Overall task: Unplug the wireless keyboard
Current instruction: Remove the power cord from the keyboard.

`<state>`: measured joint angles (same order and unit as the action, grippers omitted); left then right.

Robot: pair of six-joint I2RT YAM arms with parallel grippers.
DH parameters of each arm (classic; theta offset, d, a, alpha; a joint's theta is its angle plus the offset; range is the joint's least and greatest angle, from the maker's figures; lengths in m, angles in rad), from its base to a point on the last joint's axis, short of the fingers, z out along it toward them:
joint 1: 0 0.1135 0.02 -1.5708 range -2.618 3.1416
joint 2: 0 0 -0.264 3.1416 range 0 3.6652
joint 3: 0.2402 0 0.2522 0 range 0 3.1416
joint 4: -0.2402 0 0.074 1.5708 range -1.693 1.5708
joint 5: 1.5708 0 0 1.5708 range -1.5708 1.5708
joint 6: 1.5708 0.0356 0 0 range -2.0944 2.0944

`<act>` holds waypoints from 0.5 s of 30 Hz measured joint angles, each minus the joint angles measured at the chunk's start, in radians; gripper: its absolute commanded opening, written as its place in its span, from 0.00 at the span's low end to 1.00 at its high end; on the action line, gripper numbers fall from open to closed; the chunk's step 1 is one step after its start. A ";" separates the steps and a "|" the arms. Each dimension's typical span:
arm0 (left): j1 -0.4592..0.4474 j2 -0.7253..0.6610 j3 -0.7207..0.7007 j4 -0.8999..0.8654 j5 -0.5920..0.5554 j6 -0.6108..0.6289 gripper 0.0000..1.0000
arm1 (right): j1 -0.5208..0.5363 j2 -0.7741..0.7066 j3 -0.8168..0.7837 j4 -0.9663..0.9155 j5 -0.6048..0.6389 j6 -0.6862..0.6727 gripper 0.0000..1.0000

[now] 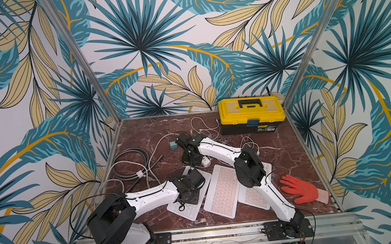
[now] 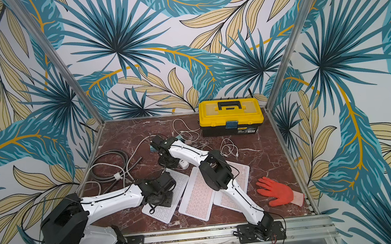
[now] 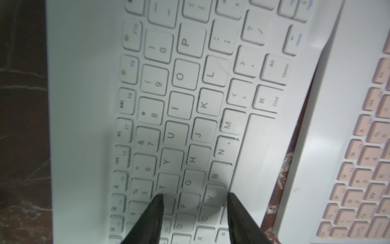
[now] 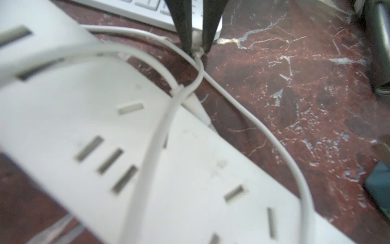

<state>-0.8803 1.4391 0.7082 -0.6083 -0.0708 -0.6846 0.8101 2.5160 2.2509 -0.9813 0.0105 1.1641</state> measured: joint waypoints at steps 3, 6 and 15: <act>0.008 -0.008 -0.022 0.018 0.006 -0.021 0.52 | 0.012 0.046 0.091 -0.069 0.033 -0.032 0.04; 0.031 -0.033 -0.050 0.044 0.032 -0.039 0.52 | 0.030 0.084 0.159 -0.109 0.084 -0.066 0.04; 0.085 -0.096 -0.115 0.114 0.103 -0.076 0.52 | 0.040 0.051 0.090 -0.071 0.120 -0.005 0.03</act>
<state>-0.7948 1.3434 0.5930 -0.4946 0.0322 -0.7605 0.8497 2.5671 2.3413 -1.0527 0.1303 1.1591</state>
